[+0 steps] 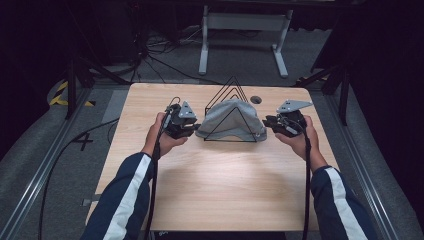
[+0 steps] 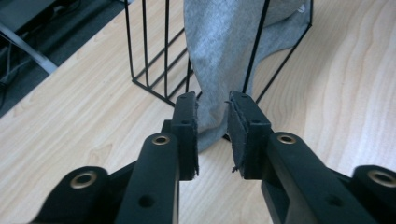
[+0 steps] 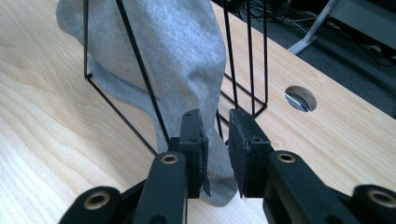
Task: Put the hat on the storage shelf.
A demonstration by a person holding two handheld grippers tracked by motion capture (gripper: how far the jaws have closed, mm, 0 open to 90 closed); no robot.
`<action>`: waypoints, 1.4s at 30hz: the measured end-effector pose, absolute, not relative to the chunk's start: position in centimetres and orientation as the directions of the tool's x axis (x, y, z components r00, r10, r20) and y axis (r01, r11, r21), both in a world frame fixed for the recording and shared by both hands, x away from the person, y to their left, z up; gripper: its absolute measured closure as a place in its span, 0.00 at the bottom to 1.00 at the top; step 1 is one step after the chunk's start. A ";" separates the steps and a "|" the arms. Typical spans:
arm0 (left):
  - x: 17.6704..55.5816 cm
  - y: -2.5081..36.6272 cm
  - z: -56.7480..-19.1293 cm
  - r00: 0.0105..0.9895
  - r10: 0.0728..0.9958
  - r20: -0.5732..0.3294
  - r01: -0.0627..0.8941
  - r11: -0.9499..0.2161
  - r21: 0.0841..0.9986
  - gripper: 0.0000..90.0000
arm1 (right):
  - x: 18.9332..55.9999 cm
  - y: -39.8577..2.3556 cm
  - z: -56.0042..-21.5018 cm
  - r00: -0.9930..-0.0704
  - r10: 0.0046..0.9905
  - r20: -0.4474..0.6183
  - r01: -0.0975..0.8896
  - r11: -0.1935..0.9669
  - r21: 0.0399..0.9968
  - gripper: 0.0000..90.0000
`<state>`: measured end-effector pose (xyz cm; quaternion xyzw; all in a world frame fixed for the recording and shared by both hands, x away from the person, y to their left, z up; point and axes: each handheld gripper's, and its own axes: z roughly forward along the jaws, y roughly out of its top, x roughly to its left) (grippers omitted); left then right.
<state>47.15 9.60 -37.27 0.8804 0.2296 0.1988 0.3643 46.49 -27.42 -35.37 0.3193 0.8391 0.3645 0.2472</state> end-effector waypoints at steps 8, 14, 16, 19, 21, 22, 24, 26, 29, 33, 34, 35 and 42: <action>46.1 10.5 -37.8 0.816 0.534 0.222 0.253 -0.676 0.692 0.71 | 45.7 -28.4 -35.7 -0.669 0.720 -0.183 0.375 0.539 0.754 0.76; 45.4 11.3 -38.1 0.809 0.538 0.236 0.263 -0.690 0.674 0.61 | 44.9 -29.1 -35.9 -0.667 0.721 -0.189 0.377 0.545 0.749 0.70; 45.2 11.7 -38.2 0.808 0.541 0.236 0.268 -0.693 0.669 0.59 | 44.7 -29.2 -36.0 -0.668 0.719 -0.193 0.378 0.551 0.744 0.69; 44.8 12.2 -38.5 0.805 0.543 0.237 0.275 -0.697 0.662 0.54 | 44.3 -29.4 -36.3 -0.671 0.713 -0.202 0.381 0.565 0.732 0.67; 44.5 12.8 -38.7 0.804 0.546 0.237 0.282 -0.701 0.655 0.52 | 44.1 -29.5 -36.4 -0.672 0.712 -0.205 0.383 0.571 0.726 0.64; 44.4 13.0 -38.8 0.802 0.550 0.230 0.293 -0.700 0.651 0.50 | 43.9 -29.6 -36.6 -0.669 0.714 -0.206 0.383 0.568 0.728 0.62; 44.3 13.5 -39.0 0.802 0.554 0.224 0.296 -0.694 0.656 0.48 | 43.7 -29.8 -36.7 -0.670 0.716 -0.195 0.391 0.564 0.728 0.60; 44.0 13.9 -39.3 0.797 0.560 0.226 0.305 -0.697 0.649 0.44 | 43.5 -30.1 -36.9 -0.672 0.716 -0.189 0.402 0.568 0.718 0.57; 43.6 14.6 -39.8 0.798 0.561 0.221 0.316 -0.701 0.640 0.41 | 43.1 -30.4 -37.2 -0.667 0.717 -0.202 0.403 0.576 0.712 0.55; 42.9 15.6 -40.2 0.794 0.567 0.221 0.326 -0.703 0.632 0.36 | 42.6 -30.8 -37.6 -0.664 0.718 -0.208 0.415 0.585 0.697 0.50; 42.8 15.7 -40.3 0.795 0.564 0.225 0.323 -0.707 0.630 0.35 | 42.4 -30.9 -37.7 -0.662 0.721 -0.207 0.417 0.583 0.697 0.49; 42.6 16.0 -40.3 0.796 0.563 0.225 0.326 -0.710 0.624 0.35 | 42.3 -30.9 -37.8 -0.658 0.723 -0.209 0.418 0.582 0.697 0.49; 41.2 17.2 -40.7 0.802 0.549 0.233 0.321 -0.726 0.608 0.30 | 41.2 -31.6 -38.4 -0.663 0.718 -0.212 0.421 0.592 0.688 0.44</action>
